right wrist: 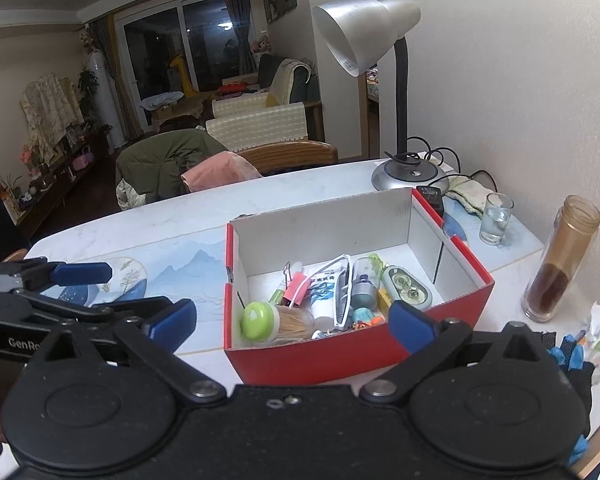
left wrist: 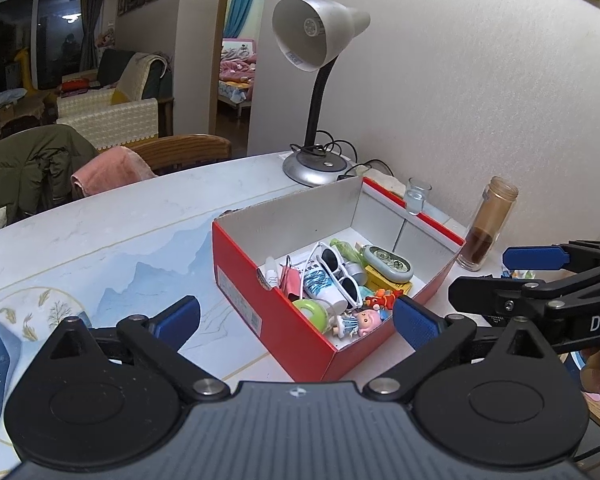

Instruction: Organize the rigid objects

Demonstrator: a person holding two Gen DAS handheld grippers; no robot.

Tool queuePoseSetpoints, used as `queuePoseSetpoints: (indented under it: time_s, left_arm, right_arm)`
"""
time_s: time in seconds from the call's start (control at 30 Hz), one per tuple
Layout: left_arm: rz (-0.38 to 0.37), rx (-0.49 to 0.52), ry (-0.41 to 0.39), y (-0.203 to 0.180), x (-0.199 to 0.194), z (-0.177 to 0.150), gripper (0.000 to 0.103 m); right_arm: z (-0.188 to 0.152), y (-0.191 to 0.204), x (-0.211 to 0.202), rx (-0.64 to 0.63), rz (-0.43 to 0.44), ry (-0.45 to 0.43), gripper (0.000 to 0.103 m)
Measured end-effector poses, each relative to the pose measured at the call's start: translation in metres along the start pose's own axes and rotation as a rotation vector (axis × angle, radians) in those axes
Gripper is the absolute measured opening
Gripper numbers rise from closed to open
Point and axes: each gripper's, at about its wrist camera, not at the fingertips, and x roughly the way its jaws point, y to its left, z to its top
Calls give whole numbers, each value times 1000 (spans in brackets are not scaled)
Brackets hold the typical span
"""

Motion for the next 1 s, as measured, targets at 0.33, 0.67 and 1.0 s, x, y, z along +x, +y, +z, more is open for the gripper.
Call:
queuePoseSetpoints:
  time_s: [0.33, 0.67, 1.0]
  left_arm:
    - [57, 22, -14, -3, 2, -3, 103]
    - [51, 13, -3, -1, 8, -2, 103]
    - [71, 7, -4, 0, 8, -2, 103]
  right_arm:
    - [-4, 0, -2, 3, 2, 1, 102]
    - [-11, -4, -1, 16, -7, 16, 102]
    - [-13, -6, 2, 19, -10, 30, 102]
